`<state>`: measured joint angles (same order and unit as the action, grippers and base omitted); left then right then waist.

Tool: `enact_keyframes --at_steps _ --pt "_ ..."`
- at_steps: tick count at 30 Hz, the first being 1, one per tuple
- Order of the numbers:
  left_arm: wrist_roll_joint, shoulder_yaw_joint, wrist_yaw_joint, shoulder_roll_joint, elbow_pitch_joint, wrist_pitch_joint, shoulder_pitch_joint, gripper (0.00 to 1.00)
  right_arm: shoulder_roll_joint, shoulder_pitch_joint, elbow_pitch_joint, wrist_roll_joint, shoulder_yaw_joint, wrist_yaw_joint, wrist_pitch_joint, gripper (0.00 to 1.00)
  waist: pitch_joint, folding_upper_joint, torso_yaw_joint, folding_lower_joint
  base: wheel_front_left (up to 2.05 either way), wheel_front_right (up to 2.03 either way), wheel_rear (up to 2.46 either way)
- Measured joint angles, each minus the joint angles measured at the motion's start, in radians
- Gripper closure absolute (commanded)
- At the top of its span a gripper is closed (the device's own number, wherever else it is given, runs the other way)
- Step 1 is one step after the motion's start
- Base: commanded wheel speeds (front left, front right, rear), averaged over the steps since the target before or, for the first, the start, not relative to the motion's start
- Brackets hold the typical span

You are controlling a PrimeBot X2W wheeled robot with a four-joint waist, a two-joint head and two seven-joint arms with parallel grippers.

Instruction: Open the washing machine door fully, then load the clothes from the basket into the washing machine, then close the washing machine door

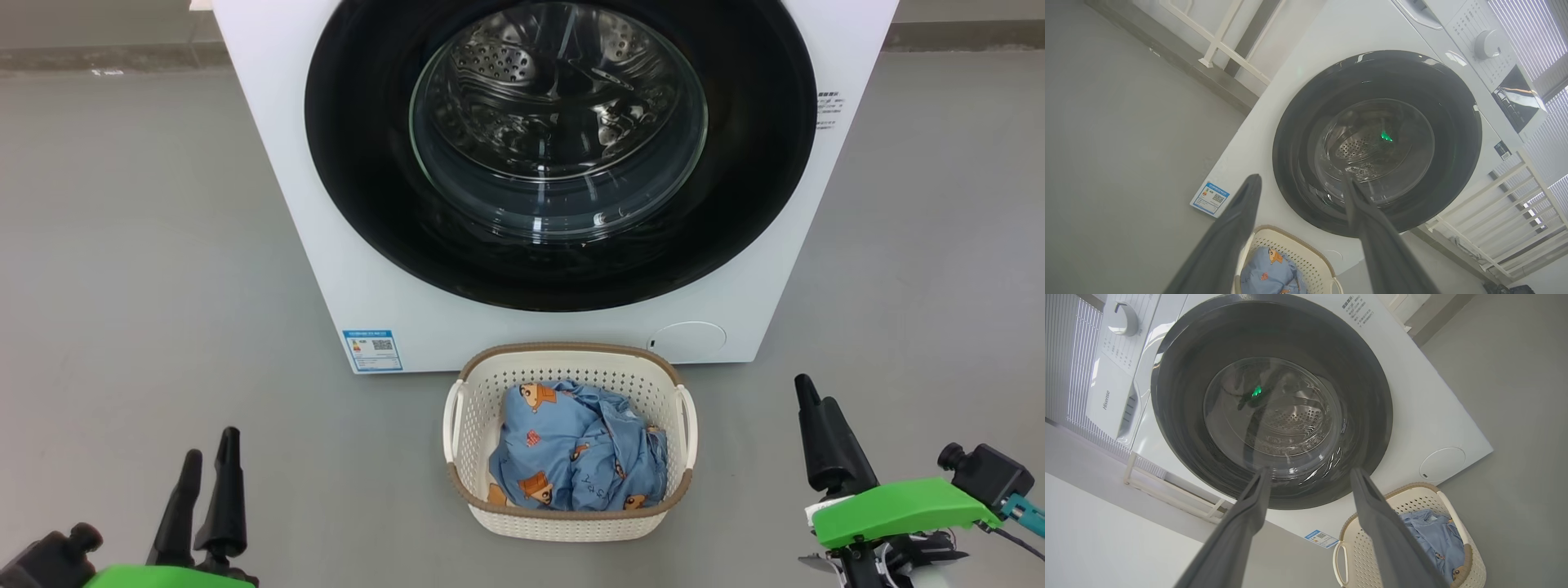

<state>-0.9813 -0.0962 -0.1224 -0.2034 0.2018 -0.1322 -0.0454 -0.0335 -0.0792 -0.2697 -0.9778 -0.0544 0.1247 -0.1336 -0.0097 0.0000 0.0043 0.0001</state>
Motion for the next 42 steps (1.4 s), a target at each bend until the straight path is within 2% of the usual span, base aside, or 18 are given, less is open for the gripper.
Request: enact_keyframes --at_steps 5,11,26,42 --pt "0.104 0.002 0.0 0.0 0.011 -0.011 -0.001 0.0 -0.001 -0.009 -0.028 0.122 0.003 0.0 -0.011 0.0 -0.002 0.0 -0.001 0.0 0.0 0.0 0.0" --pt "0.177 -0.002 -0.002 0.0 0.016 -0.03 -0.017 0.0 -0.002 -0.036 -0.036 0.241 0.002 0.0 -0.028 0.0 -0.004 0.0 0.001 0.0 0.0 0.0 0.0" --pt "0.267 -0.036 -0.002 -0.028 0.044 -0.072 -0.019 0.0 -0.004 -0.051 -0.065 0.409 -0.009 0.0 -0.068 0.0 -0.008 0.0 0.005 0.0 0.0 0.0 0.0" --pt "0.418 -0.056 -0.009 -0.047 0.056 -0.119 -0.038 0.0 -0.008 -0.078 -0.086 0.586 -0.044 0.0 -0.114 0.0 -0.012 0.0 0.005 0.0 0.0 0.0 0.0"
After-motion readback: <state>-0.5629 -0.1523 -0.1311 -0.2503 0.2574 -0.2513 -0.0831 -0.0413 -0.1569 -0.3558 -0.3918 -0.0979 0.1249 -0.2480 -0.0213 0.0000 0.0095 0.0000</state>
